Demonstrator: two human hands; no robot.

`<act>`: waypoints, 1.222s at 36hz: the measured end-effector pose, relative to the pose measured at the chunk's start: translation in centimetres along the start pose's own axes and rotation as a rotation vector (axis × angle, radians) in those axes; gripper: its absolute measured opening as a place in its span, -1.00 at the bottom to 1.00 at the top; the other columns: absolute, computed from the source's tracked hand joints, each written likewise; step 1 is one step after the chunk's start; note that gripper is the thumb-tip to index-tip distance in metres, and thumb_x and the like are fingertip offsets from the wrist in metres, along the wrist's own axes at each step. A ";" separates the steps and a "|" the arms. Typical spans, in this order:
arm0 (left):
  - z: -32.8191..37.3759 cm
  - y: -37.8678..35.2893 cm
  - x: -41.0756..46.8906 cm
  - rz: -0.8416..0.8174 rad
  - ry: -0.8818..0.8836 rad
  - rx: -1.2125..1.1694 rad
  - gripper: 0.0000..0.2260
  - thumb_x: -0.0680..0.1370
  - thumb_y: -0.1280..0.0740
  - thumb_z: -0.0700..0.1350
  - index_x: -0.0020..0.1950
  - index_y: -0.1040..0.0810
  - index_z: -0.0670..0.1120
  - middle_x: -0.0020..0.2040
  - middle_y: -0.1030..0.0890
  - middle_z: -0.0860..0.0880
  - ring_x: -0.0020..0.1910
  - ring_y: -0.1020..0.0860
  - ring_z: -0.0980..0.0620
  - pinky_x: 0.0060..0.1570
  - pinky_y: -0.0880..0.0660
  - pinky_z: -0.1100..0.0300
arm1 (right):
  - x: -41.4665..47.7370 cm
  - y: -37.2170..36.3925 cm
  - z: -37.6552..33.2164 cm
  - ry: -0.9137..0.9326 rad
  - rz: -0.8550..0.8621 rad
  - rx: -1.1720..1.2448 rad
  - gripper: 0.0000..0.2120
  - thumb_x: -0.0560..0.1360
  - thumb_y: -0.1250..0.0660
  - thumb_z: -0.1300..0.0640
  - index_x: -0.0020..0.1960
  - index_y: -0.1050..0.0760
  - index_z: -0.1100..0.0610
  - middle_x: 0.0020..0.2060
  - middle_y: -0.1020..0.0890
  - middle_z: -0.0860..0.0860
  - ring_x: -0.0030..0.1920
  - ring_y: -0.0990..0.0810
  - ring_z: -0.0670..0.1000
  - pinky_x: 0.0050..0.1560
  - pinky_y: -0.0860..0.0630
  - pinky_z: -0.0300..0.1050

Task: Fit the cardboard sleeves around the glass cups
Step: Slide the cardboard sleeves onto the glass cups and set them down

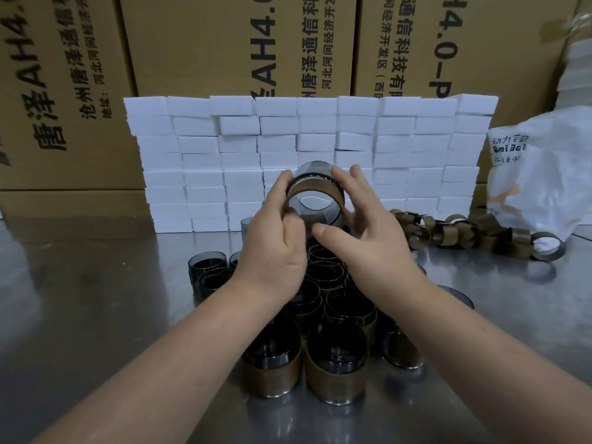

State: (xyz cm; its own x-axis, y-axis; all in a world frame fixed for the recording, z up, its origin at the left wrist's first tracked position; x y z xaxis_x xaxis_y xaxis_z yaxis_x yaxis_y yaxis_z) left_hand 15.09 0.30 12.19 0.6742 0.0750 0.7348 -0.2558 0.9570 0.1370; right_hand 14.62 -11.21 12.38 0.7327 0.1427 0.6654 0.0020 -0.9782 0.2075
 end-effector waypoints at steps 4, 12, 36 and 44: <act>0.1 -0.1 0.1 -0.003 -0.005 -0.019 -0.44 0.44 -0.01 -0.09 0.46 -0.24 -0.10 0.02 -0.39 0.38 0.01 -0.39 0.56 0.03 -0.28 0.60 | 0.0 -0.8 -0.1 -0.009 -0.081 0.058 -0.38 0.28 -0.38 0.03 0.15 -0.24 -0.51 0.47 -0.24 0.02 0.44 -0.26 -0.05 0.39 -0.30 0.02; 0.5 0.2 0.3 -0.021 -0.080 0.055 -0.51 0.50 -0.03 -0.07 0.43 -0.30 -0.09 0.07 -0.46 0.29 0.07 -0.42 0.47 0.12 -0.32 0.50 | 0.5 0.1 0.5 0.008 -0.076 0.091 -0.26 0.25 -0.41 0.11 0.27 -0.21 -0.41 0.24 -0.51 -0.17 0.22 -0.51 -0.17 0.27 -0.44 -0.07; 1.5 2.7 1.1 0.036 -0.162 0.075 -0.62 0.50 -0.22 0.13 0.20 -0.51 -0.05 -0.04 -0.57 0.22 -0.09 -0.56 0.32 0.00 -0.52 0.27 | 1.0 1.3 0.8 -0.021 -0.066 0.159 -0.47 0.37 -0.42 0.36 0.08 -0.49 -0.24 -0.19 -0.71 -0.11 -0.12 -0.66 -0.16 -0.13 -0.49 -0.42; 1.3 2.4 1.2 0.037 -0.153 0.042 -0.76 0.45 -0.17 0.23 0.04 -0.45 0.19 -0.02 -0.55 0.18 -0.13 -0.53 0.35 -0.04 -0.47 0.38 | 0.8 1.3 0.2 -0.019 -0.040 0.125 -0.28 0.37 -0.46 0.29 0.40 -0.25 -0.10 0.25 -0.49 -0.13 0.01 -0.64 -0.14 0.11 -0.50 -0.32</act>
State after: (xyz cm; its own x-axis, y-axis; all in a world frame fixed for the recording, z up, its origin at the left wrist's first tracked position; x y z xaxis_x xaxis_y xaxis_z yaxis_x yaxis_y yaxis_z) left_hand 14.35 2.33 14.27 0.5511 0.0633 0.8321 -0.3096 0.9415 0.1335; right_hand 15.37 -12.38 13.02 0.7428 0.1806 0.6447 0.1156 -0.9831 0.1422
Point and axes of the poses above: each hand's wrist, its own x-axis towards the middle knuckle, its own y-axis out of the back of the hand, z = x × y, the point moved 9 cm from there along x, towards the middle knuckle
